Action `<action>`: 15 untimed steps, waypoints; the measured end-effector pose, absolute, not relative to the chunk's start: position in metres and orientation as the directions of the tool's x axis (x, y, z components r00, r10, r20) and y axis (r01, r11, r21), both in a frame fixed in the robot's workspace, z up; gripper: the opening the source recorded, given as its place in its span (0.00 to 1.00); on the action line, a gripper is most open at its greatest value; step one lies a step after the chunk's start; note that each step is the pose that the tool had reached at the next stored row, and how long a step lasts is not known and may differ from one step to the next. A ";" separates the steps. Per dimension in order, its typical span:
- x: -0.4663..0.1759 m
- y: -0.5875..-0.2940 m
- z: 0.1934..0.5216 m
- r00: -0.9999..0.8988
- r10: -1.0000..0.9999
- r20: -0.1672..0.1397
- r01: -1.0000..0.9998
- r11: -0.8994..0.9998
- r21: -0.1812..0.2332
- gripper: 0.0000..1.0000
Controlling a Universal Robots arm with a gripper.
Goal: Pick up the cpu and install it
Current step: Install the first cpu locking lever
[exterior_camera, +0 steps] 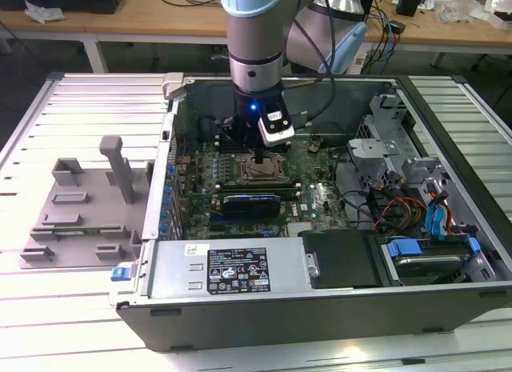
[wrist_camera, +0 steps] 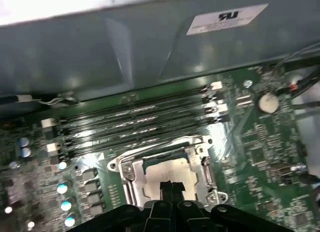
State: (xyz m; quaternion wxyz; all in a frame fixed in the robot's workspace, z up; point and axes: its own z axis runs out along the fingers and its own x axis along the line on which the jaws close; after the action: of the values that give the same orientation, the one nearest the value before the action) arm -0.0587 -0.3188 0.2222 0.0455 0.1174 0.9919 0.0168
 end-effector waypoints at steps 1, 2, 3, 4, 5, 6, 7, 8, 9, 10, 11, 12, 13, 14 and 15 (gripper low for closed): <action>-0.057 -0.319 0.222 -0.969 0.234 -0.077 0.231 0.972 0.036 0.11; -0.057 -0.319 0.222 -0.969 0.234 -0.077 0.232 0.972 0.036 0.11; -0.056 -0.319 0.222 -0.973 0.216 -0.077 0.214 0.976 0.036 0.11; -0.056 -0.319 0.222 -0.981 0.179 -0.077 0.176 0.984 0.036 0.11; -0.055 -0.319 0.222 -0.985 0.157 -0.077 0.155 0.987 0.036 0.11; -0.055 -0.319 0.221 -0.988 0.137 -0.077 0.134 0.990 0.036 0.11; -0.055 -0.319 0.221 -0.992 0.099 -0.077 0.096 0.995 0.036 0.11; -0.053 -0.319 0.220 -0.994 0.080 -0.077 0.078 0.996 0.036 0.11; -0.051 -0.319 0.220 -0.994 0.075 -0.076 0.072 0.997 0.036 0.11; -0.048 -0.319 0.220 -0.995 0.069 -0.075 0.067 0.997 0.036 0.11; -0.048 -0.319 0.220 -0.995 0.069 -0.075 0.067 0.997 0.036 0.11; -0.048 -0.319 0.221 -0.995 0.069 -0.075 0.067 0.997 0.036 0.11; -0.048 -0.319 0.222 -0.995 0.069 -0.075 0.067 0.997 0.036 0.11; -0.048 -0.319 0.228 -0.995 0.069 -0.075 0.067 0.997 0.036 0.11; -0.048 -0.319 0.232 -0.995 0.069 -0.075 0.067 0.997 0.036 0.11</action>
State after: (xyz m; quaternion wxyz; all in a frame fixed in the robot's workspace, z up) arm -0.0478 -0.3189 0.2323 0.0380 0.0340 0.9986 0.0167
